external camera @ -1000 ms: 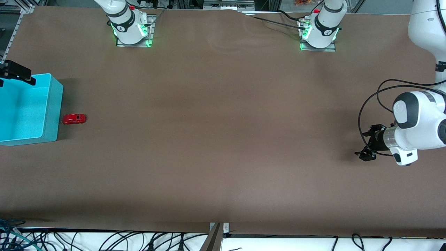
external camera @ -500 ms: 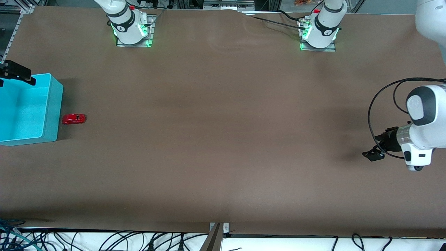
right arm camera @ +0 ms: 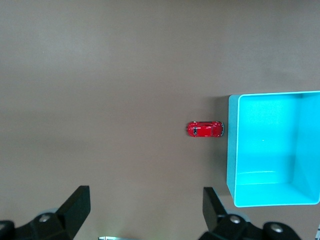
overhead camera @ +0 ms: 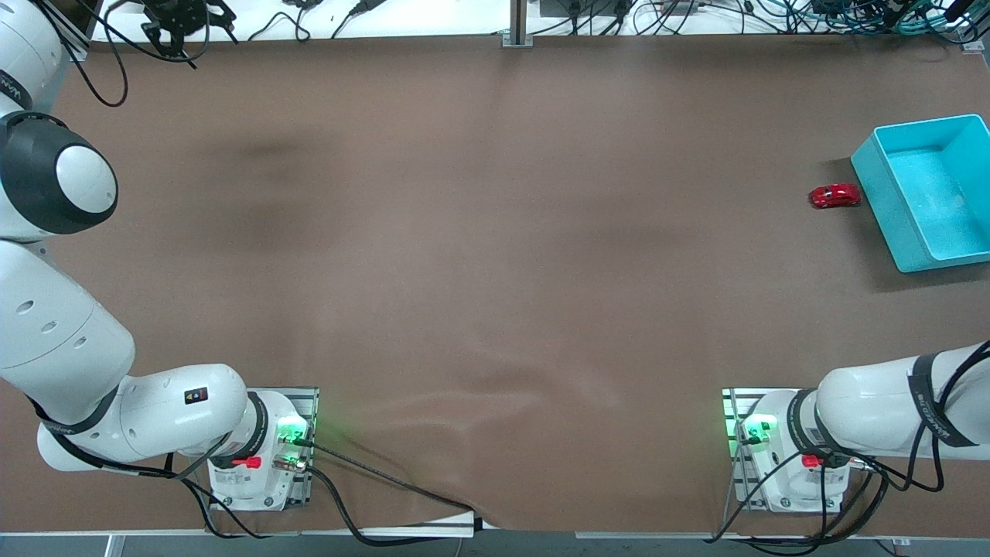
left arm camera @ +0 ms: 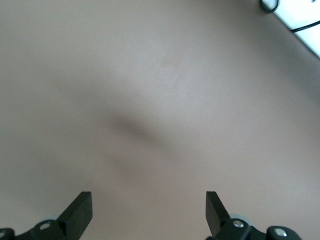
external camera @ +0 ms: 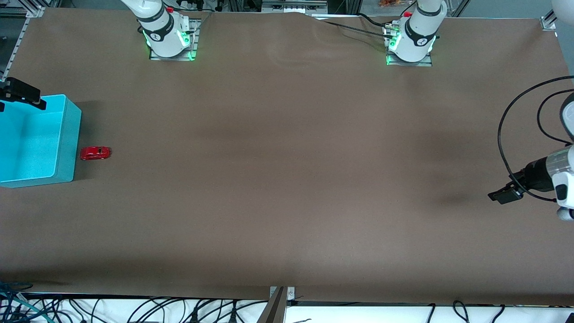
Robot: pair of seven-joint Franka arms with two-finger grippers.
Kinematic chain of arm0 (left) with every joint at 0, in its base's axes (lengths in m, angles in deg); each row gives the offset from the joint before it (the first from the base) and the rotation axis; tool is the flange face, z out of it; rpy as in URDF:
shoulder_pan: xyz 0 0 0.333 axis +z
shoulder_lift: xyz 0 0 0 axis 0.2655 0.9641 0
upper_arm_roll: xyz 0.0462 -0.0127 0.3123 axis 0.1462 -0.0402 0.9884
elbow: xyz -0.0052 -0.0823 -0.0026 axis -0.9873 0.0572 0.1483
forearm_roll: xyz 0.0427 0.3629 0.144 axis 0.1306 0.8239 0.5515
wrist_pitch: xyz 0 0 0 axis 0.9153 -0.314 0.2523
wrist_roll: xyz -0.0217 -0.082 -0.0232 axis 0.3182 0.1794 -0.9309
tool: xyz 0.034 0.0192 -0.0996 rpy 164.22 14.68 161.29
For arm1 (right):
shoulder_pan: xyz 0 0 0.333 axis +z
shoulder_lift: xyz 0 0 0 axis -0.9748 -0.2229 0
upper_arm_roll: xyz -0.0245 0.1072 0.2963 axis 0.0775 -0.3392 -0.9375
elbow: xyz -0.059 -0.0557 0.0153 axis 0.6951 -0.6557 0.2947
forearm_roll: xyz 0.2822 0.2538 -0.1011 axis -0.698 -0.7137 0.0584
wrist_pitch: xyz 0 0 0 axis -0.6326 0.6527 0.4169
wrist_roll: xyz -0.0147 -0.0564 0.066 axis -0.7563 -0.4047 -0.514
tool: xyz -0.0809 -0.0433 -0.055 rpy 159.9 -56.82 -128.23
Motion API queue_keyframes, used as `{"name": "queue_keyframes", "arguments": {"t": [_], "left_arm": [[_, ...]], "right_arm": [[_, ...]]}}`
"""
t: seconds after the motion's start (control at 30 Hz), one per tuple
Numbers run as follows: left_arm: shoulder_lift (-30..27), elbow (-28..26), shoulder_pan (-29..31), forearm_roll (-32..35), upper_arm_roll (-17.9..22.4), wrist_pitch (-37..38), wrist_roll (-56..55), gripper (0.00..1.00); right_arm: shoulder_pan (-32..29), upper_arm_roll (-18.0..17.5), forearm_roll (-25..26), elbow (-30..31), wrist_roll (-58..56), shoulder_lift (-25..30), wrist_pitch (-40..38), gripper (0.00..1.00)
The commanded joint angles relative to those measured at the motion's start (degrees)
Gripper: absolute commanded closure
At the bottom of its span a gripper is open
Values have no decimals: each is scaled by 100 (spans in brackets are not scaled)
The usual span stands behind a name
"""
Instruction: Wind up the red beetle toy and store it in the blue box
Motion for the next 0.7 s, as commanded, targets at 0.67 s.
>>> {"name": "queue_keyframes", "arguments": {"t": [0.67], "left_arm": [[-193, 285, -49, 289, 23, 149, 1910, 0]], "right_arm": [[-8, -2, -7, -73, 847, -144, -60, 0]]}}
